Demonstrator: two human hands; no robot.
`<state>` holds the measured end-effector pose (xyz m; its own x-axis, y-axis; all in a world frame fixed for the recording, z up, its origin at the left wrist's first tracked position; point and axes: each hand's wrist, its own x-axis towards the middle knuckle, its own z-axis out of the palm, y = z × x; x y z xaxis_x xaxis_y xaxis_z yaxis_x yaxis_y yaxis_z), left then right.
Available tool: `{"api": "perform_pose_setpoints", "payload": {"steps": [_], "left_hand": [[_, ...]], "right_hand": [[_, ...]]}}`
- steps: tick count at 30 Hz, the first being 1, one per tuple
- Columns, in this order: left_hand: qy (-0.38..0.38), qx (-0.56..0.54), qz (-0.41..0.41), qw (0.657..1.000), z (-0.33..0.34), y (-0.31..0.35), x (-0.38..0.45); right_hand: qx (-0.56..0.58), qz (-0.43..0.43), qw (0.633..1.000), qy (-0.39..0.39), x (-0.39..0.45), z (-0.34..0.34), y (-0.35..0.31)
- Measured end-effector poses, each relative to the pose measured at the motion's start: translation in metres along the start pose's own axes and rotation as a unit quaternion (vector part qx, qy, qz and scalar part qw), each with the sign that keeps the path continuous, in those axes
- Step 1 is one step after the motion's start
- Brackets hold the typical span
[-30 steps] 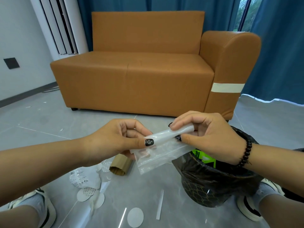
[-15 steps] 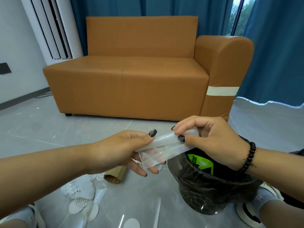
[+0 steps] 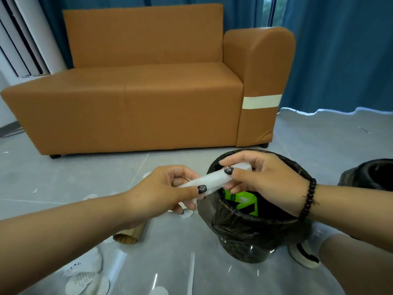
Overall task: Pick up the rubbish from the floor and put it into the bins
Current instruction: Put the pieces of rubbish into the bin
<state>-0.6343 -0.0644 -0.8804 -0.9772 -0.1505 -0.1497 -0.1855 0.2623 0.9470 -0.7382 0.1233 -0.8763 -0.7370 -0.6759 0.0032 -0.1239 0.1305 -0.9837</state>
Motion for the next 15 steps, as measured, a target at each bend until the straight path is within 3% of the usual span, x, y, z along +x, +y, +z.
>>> {"api": "perform_pose_setpoints", "payload": {"steps": [4,9,12,15], "left_hand": [[-0.043,0.008,-0.020,0.999,0.019,-0.006,0.017],[-0.041,-0.007,-0.052,0.998,0.037,-0.014,0.043],[-0.021,-0.010,-0.079,0.997,0.049,-0.031,0.054],[0.011,-0.034,-0.136,0.990,0.057,-0.048,0.065]], "right_hand": [[0.013,-0.012,0.996,0.089,0.007,-0.018,0.010],[0.009,-0.037,0.979,0.199,0.017,-0.049,0.012],[-0.196,-0.102,0.946,0.238,0.026,-0.071,0.016],[-0.390,-0.153,0.889,0.184,0.046,-0.088,0.016]]}}
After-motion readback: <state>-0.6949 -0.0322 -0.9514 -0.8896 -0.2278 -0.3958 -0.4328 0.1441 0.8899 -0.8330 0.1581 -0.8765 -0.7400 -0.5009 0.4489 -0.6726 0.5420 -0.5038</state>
